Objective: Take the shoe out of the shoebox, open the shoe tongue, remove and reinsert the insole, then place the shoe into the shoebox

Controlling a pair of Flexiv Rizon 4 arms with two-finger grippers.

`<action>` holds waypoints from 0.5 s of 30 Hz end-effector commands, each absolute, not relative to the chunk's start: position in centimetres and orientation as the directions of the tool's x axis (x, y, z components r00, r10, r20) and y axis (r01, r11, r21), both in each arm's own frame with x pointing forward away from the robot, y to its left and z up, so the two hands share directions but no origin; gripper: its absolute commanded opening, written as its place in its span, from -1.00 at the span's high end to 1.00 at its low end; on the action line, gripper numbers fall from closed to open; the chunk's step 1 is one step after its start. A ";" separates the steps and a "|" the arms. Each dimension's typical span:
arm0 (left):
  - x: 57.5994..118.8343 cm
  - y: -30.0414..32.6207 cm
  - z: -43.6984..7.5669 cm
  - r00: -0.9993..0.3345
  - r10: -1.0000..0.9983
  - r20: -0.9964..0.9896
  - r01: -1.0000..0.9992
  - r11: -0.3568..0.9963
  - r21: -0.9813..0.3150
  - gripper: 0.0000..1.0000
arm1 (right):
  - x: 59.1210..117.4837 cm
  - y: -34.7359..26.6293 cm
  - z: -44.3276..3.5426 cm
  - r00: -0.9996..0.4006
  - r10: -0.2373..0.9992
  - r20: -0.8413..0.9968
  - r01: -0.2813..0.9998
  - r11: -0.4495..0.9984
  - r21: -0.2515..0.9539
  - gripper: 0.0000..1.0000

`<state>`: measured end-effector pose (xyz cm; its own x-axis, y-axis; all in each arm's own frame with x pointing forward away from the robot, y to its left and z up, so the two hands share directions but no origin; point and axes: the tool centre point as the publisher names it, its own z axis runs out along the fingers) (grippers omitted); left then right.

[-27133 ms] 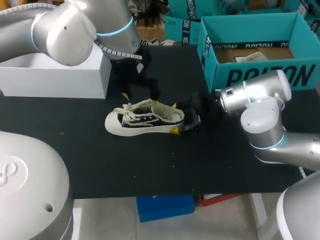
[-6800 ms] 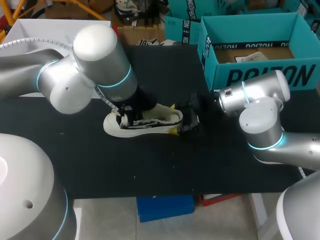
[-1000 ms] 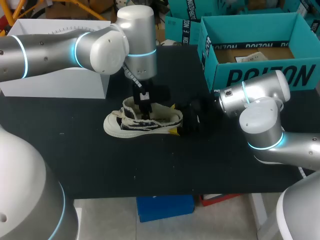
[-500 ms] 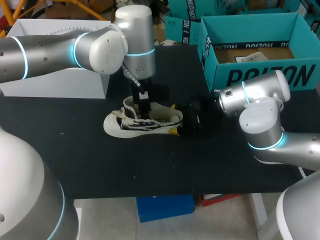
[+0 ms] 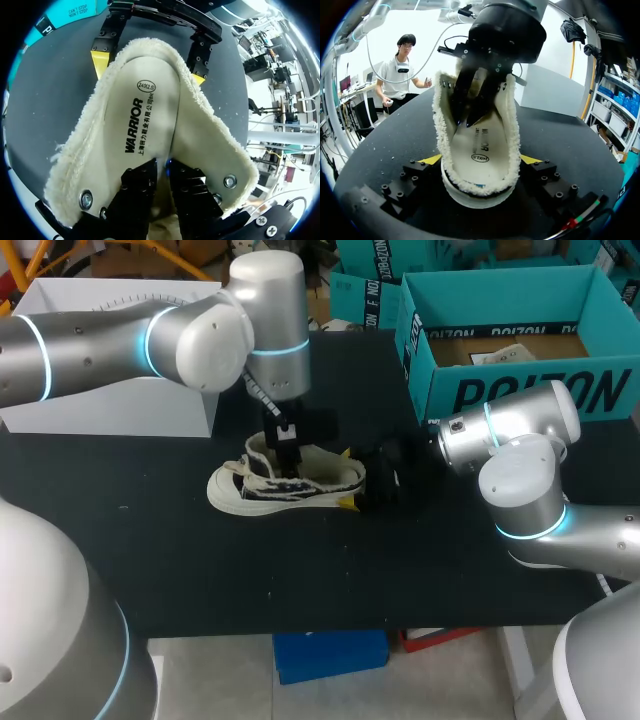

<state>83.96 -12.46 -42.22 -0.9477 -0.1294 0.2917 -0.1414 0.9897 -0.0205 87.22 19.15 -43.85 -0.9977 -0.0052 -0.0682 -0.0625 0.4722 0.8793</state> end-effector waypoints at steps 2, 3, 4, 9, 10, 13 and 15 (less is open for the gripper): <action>83.4 -12.0 -44.0 -0.960 -0.158 0.232 -0.158 0.987 0.017 0.63 | 87.5 19.0 -44.0 -0.998 -0.004 -0.066 -0.060 0.473 0.879 1.00; 83.4 -12.0 -44.2 -0.963 -0.164 0.215 -0.161 0.986 0.035 0.65 | 87.5 19.0 -44.0 -0.998 -0.004 -0.066 -0.060 0.473 0.879 1.00; 83.4 -11.9 -44.4 -0.965 -0.168 0.203 -0.161 0.986 0.048 0.67 | 87.5 19.0 -44.0 -0.998 -0.004 -0.066 -0.060 0.473 0.879 1.00; 83.7 -11.4 -45.2 -0.972 -0.196 0.130 -0.185 0.978 0.094 0.96 | 87.5 19.0 -44.0 -0.998 -0.004 -0.066 -0.060 0.473 0.879 1.00; 83.7 -11.4 -45.4 -0.974 -0.197 0.111 -0.186 0.977 0.107 0.97 | 87.5 19.0 -44.0 -0.998 -0.004 -0.066 -0.060 0.473 0.879 1.00; 83.6 -11.2 -46.0 -0.977 -0.200 0.075 -0.189 0.973 0.129 0.92 | 87.5 19.0 -44.0 -0.998 -0.004 -0.066 -0.060 0.473 0.879 1.00; 83.7 -10.9 -46.3 -0.978 -0.199 0.062 -0.190 0.972 0.136 0.80 | 87.5 19.0 -44.0 -0.998 -0.004 -0.066 -0.060 0.473 0.879 1.00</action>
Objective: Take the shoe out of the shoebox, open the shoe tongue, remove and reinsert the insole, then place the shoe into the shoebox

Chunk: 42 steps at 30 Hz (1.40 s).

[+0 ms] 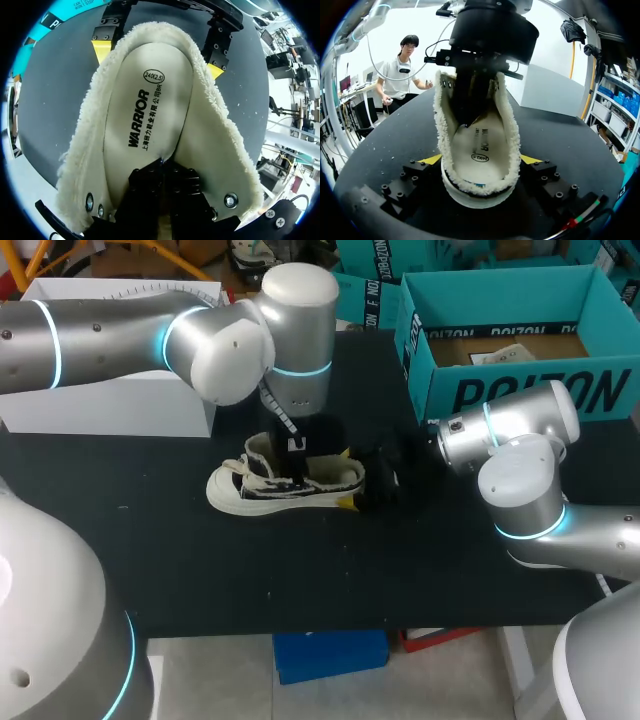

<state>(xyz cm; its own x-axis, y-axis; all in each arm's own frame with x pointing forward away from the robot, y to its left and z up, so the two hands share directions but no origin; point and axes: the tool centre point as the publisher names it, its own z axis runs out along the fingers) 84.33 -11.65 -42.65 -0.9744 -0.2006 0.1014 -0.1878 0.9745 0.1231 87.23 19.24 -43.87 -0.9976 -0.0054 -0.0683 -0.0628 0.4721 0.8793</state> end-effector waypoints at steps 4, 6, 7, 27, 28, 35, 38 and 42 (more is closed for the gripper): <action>83.8 -10.3 -46.8 -0.981 -0.194 0.028 -0.188 0.970 0.153 0.66 | 87.5 19.0 -44.0 -0.998 -0.004 -0.066 -0.060 0.473 0.879 1.00; 83.8 -10.1 -47.1 -0.982 -0.190 0.006 -0.187 0.969 0.164 0.70 | 87.5 19.0 -44.0 -0.998 -0.004 -0.066 -0.060 0.473 0.879 1.00; 83.8 -9.9 -47.2 -0.983 -0.186 -0.007 -0.184 0.968 0.171 0.71 | 87.5 19.0 -44.0 -0.998 -0.004 -0.066 -0.060 0.473 0.879 1.00; 87.3 -5.4 -49.6 -0.928 -0.200 -0.313 -0.276 0.936 0.221 0.58 | 87.5 19.0 -44.0 -0.998 -0.004 -0.066 -0.060 0.473 0.879 1.00; 87.6 -5.2 -49.6 -0.925 -0.201 -0.323 -0.278 0.936 0.216 0.58 | 87.5 19.0 -44.0 -0.998 -0.004 -0.066 -0.060 0.473 0.879 1.00; 89.7 -3.6 -48.8 -0.893 -0.198 -0.404 -0.286 0.943 0.170 0.53 | 87.5 19.0 -44.0 -0.998 -0.004 -0.066 -0.060 0.473 0.879 1.00; 90.2 -3.3 -48.7 -0.884 -0.197 -0.425 -0.285 0.946 0.154 0.43 | 87.5 19.0 -44.0 -0.998 -0.004 -0.066 -0.060 0.473 0.879 1.00; 90.7 -3.1 -48.3 -0.874 -0.199 -0.443 -0.282 0.950 0.132 0.44 | 87.5 19.0 -44.0 -0.998 -0.004 -0.066 -0.060 0.473 0.879 1.00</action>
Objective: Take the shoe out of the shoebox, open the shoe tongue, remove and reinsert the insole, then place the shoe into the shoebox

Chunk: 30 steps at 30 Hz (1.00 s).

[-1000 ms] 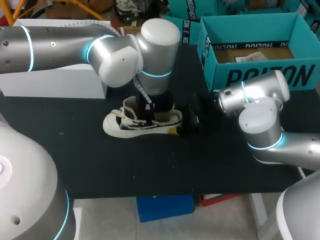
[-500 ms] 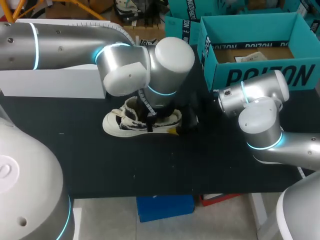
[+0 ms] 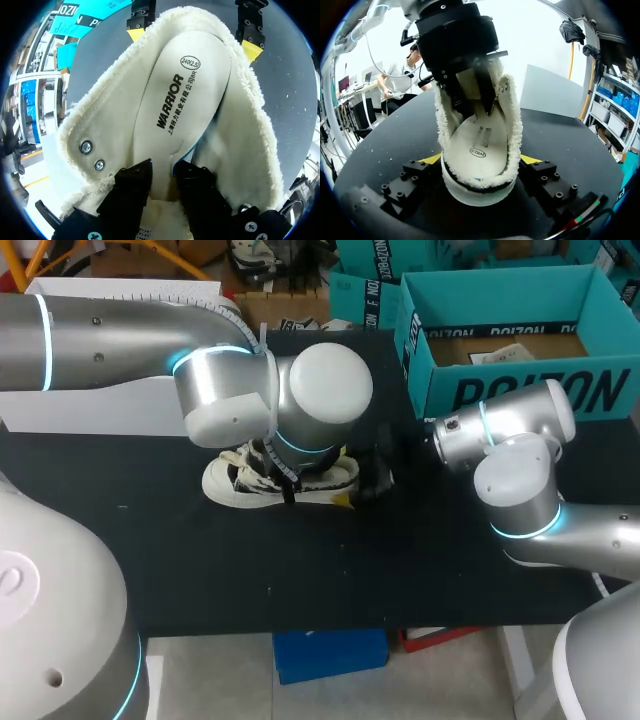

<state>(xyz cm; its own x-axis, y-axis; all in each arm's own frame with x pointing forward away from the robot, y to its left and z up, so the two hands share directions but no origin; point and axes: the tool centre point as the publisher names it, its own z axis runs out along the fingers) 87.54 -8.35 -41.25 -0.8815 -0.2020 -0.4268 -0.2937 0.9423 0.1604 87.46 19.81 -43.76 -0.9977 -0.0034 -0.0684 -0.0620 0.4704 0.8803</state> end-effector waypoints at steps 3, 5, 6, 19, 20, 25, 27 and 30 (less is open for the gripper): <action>91.3 -3.1 -48.3 -0.871 -0.199 -0.450 -0.282 0.951 0.125 0.44 | 87.5 19.0 -44.0 -0.998 -0.004 -0.066 -0.060 0.473 0.879 1.00; 91.3 -3.2 -48.5 -0.871 -0.194 -0.452 -0.275 0.954 0.120 0.44 | 87.5 19.0 -44.0 -0.998 -0.004 -0.066 -0.060 0.473 0.879 1.00; 91.3 -3.3 -48.6 -0.871 -0.191 -0.453 -0.272 0.955 0.121 0.44 | 87.5 19.0 -44.0 -0.998 -0.004 -0.066 -0.060 0.473 0.879 1.00; 91.3 -4.4 -50.7 -0.889 -0.154 -0.431 -0.237 0.961 0.146 1.00 | 87.5 19.0 -44.0 -0.998 -0.004 -0.066 -0.060 0.473 0.879 1.00; 91.3 -4.4 -50.8 -0.889 -0.150 -0.432 -0.235 0.960 0.150 1.00 | 87.5 19.0 -44.0 -0.998 -0.004 -0.066 -0.060 0.473 0.879 1.00; 91.2 -4.5 -50.8 -0.901 -0.143 -0.408 -0.220 0.964 0.147 1.00 | 87.5 19.0 -44.0 -0.998 -0.004 -0.066 -0.060 0.473 0.879 1.00; 90.8 -4.7 -50.5 -0.910 -0.134 -0.391 -0.203 0.969 0.139 1.00 | 87.5 19.0 -44.0 -0.998 -0.004 -0.066 -0.060 0.473 0.879 1.00; 90.3 -4.6 -49.6 -0.924 -0.142 -0.356 -0.190 0.976 0.105 1.00 | 87.5 19.0 -44.0 -0.998 -0.004 -0.066 -0.060 0.473 0.879 1.00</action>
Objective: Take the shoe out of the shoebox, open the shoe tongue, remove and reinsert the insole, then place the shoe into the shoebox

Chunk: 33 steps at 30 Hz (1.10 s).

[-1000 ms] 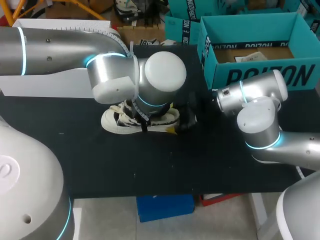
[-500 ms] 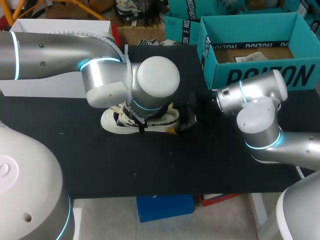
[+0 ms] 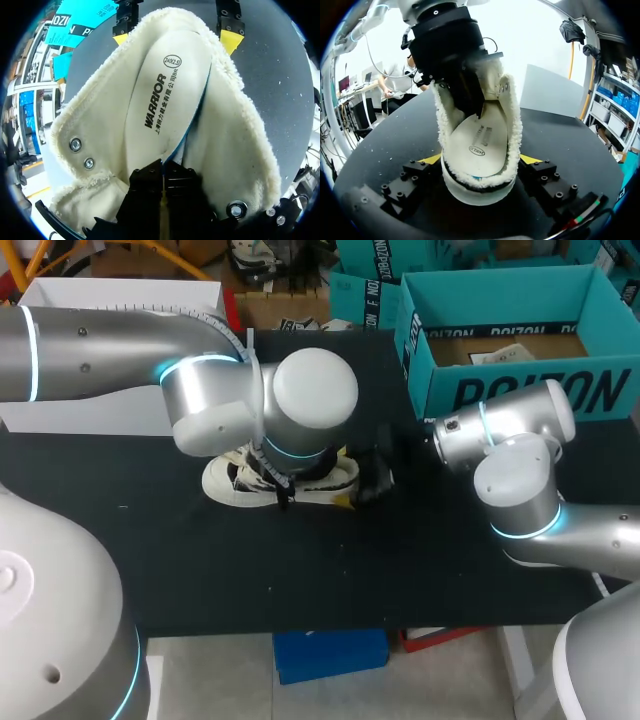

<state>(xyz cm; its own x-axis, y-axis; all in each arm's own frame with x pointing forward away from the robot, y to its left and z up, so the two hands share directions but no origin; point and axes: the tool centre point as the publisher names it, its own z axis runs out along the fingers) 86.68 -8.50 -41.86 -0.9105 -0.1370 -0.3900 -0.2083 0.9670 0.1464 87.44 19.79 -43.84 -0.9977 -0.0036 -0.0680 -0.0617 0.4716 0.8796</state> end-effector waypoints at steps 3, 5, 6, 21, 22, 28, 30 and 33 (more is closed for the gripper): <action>89.3 -4.8 -48.7 -0.941 -0.147 -0.306 -0.168 0.985 0.044 1.00 | 87.5 19.0 -44.0 -0.998 -0.004 -0.066 -0.060 0.473 0.879 1.00; 88.4 -5.1 -48.1 -0.947 -0.144 -0.287 -0.159 0.987 0.028 1.00 | 87.5 19.0 -44.0 -0.998 -0.004 -0.066 -0.060 0.473 0.879 1.00; 87.9 -5.2 -47.8 -0.951 -0.144 -0.273 -0.154 0.988 0.017 1.00 | 87.5 19.0 -44.0 -0.998 -0.004 -0.066 -0.060 0.473 0.879 1.00; 85.1 -7.2 -45.0 -0.987 -0.110 -0.121 -0.104 0.993 -0.057 1.00 | 87.5 19.0 -44.0 -0.998 -0.004 -0.066 -0.060 0.473 0.879 1.00; 85.0 -7.3 -44.9 -0.987 -0.109 -0.120 -0.103 0.993 -0.058 1.00 | 87.5 19.0 -44.0 -0.998 -0.004 -0.066 -0.060 0.473 0.879 1.00; 84.5 -8.0 -43.7 -0.990 -0.096 -0.103 -0.089 0.994 -0.070 1.00 | 87.5 19.0 -44.0 -0.998 -0.004 -0.066 -0.060 0.473 0.879 1.00; 84.3 -8.3 -43.3 -0.991 -0.088 -0.096 -0.081 0.994 -0.075 1.00 | 87.5 19.0 -44.0 -0.998 -0.004 -0.066 -0.060 0.473 0.879 1.00; 84.1 -8.7 -42.7 -0.995 -0.076 -0.070 -0.069 0.993 -0.096 1.00 | 87.5 19.0 -44.0 -0.998 -0.004 -0.066 -0.060 0.473 0.879 1.00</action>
<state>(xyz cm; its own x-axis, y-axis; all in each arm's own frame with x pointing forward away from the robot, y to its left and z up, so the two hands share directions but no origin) 84.47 -9.48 -42.45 -0.9934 -0.0826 -0.0790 -0.0777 0.9949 -0.0639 87.27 19.61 -43.85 -0.9977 -0.0041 -0.0680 -0.0619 0.4716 0.8796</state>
